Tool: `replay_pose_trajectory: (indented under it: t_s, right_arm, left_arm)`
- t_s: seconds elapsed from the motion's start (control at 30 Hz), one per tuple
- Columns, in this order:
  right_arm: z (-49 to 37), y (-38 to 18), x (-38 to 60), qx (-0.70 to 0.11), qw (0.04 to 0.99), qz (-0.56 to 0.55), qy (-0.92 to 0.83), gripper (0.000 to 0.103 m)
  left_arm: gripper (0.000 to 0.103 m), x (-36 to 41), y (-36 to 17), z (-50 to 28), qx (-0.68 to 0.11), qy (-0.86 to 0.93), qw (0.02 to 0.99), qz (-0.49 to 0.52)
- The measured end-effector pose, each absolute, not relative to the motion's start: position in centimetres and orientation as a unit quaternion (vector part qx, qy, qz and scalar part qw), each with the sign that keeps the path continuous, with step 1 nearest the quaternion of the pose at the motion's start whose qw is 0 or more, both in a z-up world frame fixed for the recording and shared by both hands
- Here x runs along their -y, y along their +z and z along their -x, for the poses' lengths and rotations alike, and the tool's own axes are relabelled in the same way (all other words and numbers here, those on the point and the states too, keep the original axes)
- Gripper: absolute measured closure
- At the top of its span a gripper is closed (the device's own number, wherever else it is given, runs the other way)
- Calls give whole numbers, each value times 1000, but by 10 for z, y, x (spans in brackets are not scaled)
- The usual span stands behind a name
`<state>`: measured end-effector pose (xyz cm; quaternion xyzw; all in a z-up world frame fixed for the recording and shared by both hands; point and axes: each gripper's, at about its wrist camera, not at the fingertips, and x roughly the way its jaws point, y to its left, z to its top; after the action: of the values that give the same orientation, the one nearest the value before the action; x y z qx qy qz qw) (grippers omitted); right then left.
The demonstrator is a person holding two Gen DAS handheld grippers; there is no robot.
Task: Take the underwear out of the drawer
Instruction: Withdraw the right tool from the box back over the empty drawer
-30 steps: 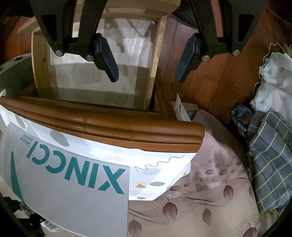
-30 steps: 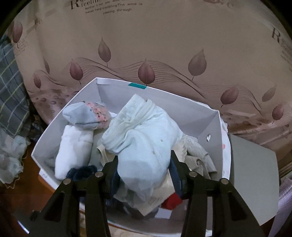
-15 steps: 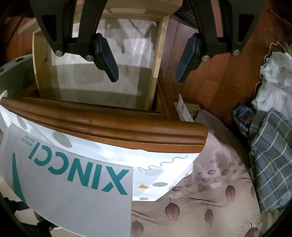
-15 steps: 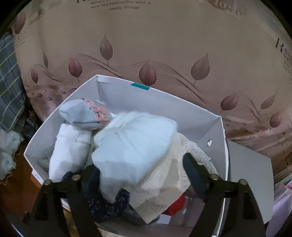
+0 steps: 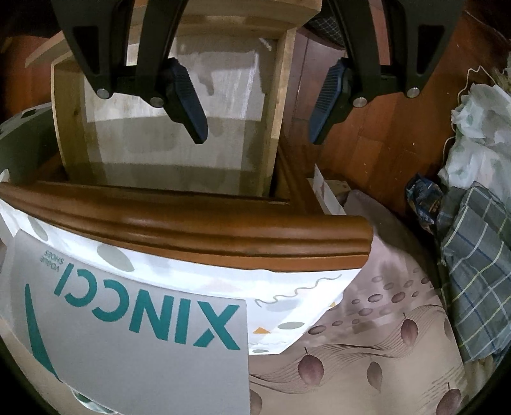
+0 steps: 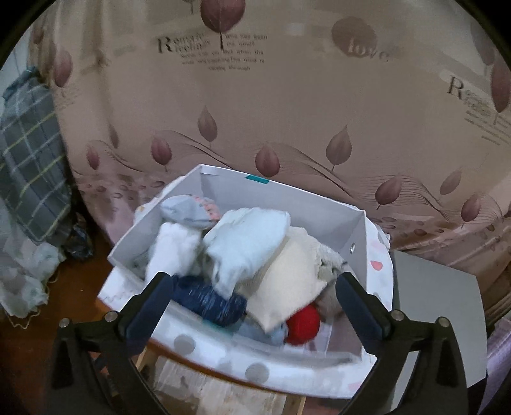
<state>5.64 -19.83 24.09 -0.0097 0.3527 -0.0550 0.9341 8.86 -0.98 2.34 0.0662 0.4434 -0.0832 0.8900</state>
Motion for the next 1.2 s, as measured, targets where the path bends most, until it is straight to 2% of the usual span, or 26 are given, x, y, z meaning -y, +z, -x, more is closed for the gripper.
replay_pose_trajectory:
  t_s: [0.17, 0.47, 0.6, 0.93, 1.2]
  right_arm:
    - [-1, 216, 197, -341, 938, -2, -58, 1]
    - [48, 93, 194, -411, 909, -18, -64, 1]
    - [60, 56, 196, -424, 903, -29, -64, 1]
    - [74, 13, 200, -428, 902, -30, -55, 1]
    - [70, -6, 213, -438, 893, -80, -64, 1]
  left_arm:
    - [36, 13, 21, -86, -443, -88, 889, -74]
    - [36, 24, 17, -72, -437, -98, 889, -98]
    - [36, 27, 15, -63, -434, -102, 889, -107]
    - [36, 35, 3, -40, -440, -89, 886, -117]
    - [36, 44, 0, -40, -439, -94, 885, -125]
